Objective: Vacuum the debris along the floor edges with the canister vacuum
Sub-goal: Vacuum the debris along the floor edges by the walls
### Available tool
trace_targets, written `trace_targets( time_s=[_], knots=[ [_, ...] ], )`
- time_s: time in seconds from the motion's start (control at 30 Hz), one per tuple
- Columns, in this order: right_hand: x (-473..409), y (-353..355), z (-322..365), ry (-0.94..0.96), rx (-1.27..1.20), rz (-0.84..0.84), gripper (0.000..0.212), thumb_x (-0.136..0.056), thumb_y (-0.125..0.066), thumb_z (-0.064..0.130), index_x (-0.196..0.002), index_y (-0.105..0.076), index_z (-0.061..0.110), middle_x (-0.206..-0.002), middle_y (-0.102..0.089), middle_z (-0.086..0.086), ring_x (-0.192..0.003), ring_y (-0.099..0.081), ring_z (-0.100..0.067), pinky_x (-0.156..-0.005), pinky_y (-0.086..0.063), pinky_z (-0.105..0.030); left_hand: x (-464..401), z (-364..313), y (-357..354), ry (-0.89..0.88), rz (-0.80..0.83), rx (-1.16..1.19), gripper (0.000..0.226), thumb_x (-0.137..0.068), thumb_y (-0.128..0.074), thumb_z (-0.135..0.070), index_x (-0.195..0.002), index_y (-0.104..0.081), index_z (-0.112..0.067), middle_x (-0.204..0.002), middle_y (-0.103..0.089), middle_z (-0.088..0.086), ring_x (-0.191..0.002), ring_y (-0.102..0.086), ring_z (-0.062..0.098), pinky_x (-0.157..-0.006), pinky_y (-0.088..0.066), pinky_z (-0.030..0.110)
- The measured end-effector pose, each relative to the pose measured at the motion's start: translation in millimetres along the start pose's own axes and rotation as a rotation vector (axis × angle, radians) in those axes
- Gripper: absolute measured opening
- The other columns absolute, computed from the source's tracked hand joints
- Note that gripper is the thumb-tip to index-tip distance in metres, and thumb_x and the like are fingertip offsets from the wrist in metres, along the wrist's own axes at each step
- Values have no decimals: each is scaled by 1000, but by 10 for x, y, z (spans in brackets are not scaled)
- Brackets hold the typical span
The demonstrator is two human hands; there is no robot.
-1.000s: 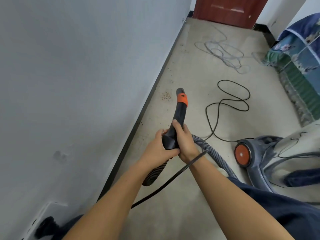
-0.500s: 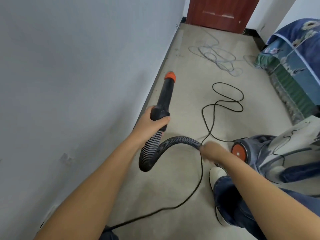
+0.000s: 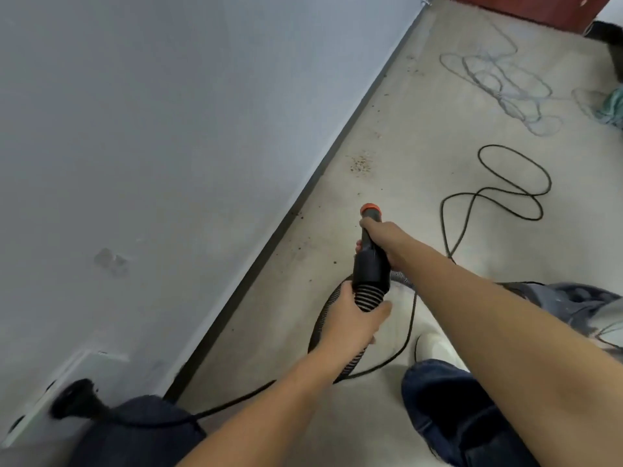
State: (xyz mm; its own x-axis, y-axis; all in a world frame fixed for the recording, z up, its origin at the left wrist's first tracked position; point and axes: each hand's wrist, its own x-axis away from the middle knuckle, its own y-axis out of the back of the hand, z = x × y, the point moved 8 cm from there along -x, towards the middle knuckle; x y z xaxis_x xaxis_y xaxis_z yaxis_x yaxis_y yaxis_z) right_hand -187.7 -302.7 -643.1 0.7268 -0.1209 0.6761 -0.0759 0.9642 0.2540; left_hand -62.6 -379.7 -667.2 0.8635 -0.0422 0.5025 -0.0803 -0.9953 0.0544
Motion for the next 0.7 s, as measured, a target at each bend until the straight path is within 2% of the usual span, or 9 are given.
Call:
trace_targets(
  time_s=[0.1, 0.2, 0.23, 0.3, 0.37, 0.43, 0.53, 0.63, 0.7],
  knots=[
    [-235, -482, -223, 9, 116, 52, 27, -96, -50, 26, -101, -46, 1, -77, -62, -16, -64, -60, -26, -65, -52, -35, -91, 390, 230, 104, -44, 193, 28, -89, -65, -24, -111, -51, -14, -66, -59, 9, -51, -55, 19, -52, -51, 31],
    [-376, -895, -676, -18, 158, 103, 34, -92, -52, 29, -108, -51, 0, -103, -63, -20, -93, -64, -36, -82, -55, -43, 9, 900, 332, 271, -15, 474, 20, -93, -60, -21, -107, -48, -12, -57, -55, 9, -43, -50, 21, -47, -46, 28],
    [-391, -1009, -844, -26, 158, 125, 30, -91, -52, 28, -104, -52, 1, -106, -63, -21, -97, -63, -37, -86, -54, -46, 74, 1071, 329, 319, -13, 558, 19, -94, -58, -22, -107, -47, -12, -57, -54, 10, -43, -50, 21, -46, -45, 28],
    [-387, -1230, -1165, -32, 182, 177, 20, -89, -53, 26, -86, -53, 6, -99, -64, -22, -96, -64, -41, -87, -54, -52, 223, 1395, 306, 398, -30, 685, 21, -95, -56, -25, -107, -45, -13, -58, -53, 11, -43, -50, 22, -45, -46, 28],
    [-329, -1451, -1390, -8, 251, 223, 19, -87, -53, 25, -76, -49, 11, -94, -65, -25, -91, -66, -43, -84, -53, -56, 373, 1677, 302, 444, -73, 764, 28, -92, -59, -31, -108, -45, -12, -60, -54, 10, -44, -51, 21, -47, -46, 28],
    [-238, -1675, -1539, 20, 294, 272, 18, -85, -54, 27, -77, -46, 13, -97, -66, -25, -88, -66, -42, -82, -54, -55, 498, 1868, 350, 457, -123, 815, 41, -83, -62, -39, -107, -45, -11, -61, -54, 11, -45, -52, 21, -47, -46, 28],
    [-106, -1931, -1606, 46, 321, 324, 27, -84, -55, 31, -94, -43, 9, -106, -64, -25, -91, -66, -41, -82, -55, -52, 607, 1983, 463, 427, -192, 841, 58, -76, -62, -49, -112, -45, -7, -62, -53, 14, -46, -53, 23, -46, -46, 28],
    [-5, -2034, -1534, 74, 350, 338, 19, -90, -53, 25, -80, -41, 13, -104, -65, -25, -91, -66, -41, -84, -55, -51, 617, 2021, 607, 405, -303, 813, 66, -80, -61, -51, -120, -48, 1, -68, -56, 14, -51, -56, 24, -49, -50, 31],
    [63, -2054, -1517, 73, 363, 336, 23, -90, -52, 22, -73, -38, 16, -100, -65, -24, -91, -66, -42, -83, -55, -52, 594, 2021, 696, 385, -356, 728, 70, -86, -57, -57, -122, -50, 2, -70, -59, 14, -53, -58, 27, -53, -50, 33]
  ],
)
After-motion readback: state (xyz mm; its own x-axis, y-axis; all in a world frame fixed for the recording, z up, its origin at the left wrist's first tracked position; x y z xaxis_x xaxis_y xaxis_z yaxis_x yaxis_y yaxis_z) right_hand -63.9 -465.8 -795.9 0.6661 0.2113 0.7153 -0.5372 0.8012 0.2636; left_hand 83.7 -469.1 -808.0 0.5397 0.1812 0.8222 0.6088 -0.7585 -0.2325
